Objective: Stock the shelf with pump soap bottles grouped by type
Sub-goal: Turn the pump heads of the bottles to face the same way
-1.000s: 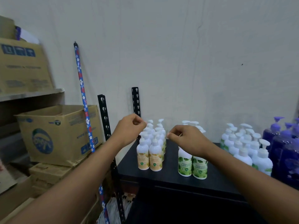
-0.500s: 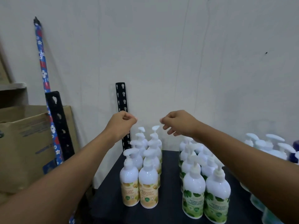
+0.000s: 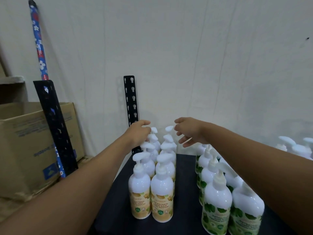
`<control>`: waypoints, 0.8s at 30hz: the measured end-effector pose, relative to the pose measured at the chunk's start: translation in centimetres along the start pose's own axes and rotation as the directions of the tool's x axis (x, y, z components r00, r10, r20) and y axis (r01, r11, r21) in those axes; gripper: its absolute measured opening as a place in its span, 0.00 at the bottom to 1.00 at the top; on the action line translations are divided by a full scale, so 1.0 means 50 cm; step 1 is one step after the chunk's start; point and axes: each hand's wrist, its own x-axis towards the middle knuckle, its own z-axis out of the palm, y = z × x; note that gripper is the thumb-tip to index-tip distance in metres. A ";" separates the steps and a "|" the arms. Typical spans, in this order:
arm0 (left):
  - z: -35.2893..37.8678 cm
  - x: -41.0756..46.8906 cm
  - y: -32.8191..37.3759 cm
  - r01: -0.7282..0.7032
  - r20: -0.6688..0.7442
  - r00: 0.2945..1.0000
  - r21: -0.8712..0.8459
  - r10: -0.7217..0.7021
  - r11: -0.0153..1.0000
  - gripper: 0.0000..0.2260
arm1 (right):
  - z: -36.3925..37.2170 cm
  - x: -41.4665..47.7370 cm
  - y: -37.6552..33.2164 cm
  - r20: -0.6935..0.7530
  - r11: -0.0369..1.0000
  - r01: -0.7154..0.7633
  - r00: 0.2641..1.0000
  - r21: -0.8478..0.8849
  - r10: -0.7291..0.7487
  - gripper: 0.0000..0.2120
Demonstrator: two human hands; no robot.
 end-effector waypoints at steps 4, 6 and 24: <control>0.005 0.013 0.008 0.001 0.028 1.000 0.024 -0.001 1.000 0.21 | 0.013 0.021 0.000 0.049 0.999 -0.020 0.999 0.032 0.018 0.28; 0.008 0.021 0.008 0.000 0.040 0.999 0.048 -0.002 0.999 0.21 | 0.018 0.027 0.002 0.069 0.999 -0.033 0.997 0.019 0.032 0.28; 0.020 0.059 -0.003 0.028 -0.012 1.000 0.083 -0.027 0.996 0.11 | 0.004 0.056 0.025 0.112 0.967 -0.139 0.987 0.214 0.117 0.19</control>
